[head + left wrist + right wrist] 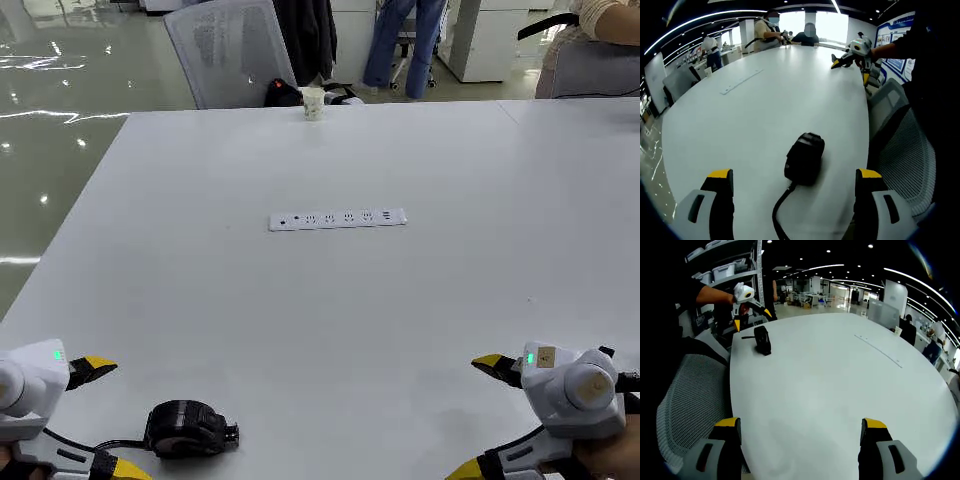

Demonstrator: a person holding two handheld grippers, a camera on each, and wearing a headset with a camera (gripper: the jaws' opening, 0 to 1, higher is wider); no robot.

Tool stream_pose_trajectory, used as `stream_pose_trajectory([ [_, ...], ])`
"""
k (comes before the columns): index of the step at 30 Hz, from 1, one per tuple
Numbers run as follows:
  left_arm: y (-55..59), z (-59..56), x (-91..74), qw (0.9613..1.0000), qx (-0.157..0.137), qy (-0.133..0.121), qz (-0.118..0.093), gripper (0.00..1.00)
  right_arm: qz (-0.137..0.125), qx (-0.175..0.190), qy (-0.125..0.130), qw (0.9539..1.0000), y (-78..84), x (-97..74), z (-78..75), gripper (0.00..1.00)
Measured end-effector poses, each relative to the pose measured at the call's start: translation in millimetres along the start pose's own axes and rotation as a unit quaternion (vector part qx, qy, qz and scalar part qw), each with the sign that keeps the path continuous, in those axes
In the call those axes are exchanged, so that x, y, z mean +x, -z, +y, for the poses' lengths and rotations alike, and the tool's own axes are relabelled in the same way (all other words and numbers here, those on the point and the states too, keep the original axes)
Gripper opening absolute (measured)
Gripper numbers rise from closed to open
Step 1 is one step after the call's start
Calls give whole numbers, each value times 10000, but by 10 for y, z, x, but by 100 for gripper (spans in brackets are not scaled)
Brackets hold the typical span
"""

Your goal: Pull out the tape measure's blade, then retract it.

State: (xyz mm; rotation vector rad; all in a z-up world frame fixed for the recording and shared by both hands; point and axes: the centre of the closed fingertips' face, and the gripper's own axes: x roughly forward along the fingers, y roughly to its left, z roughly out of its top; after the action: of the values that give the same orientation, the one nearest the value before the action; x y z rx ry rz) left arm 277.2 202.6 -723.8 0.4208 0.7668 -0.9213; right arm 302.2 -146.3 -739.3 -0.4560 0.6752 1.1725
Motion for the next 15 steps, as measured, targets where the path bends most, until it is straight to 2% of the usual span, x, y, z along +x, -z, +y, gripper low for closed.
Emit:
stream_pose_trajectory([
  [9, -57, -31, 60, 9994, 240, 223, 118, 98, -66, -89, -52, 9999, -79, 81, 25, 99],
  [13, -76, -73, 100, 9986, 345, 358, 200, 92, -98, -122, -87, 9998, -138, 156, 38, 99],
  [15, -95, -89, 127, 9981, 420, 388, 207, 92, -106, -150, -116, 9998, -173, 194, 55, 99],
])
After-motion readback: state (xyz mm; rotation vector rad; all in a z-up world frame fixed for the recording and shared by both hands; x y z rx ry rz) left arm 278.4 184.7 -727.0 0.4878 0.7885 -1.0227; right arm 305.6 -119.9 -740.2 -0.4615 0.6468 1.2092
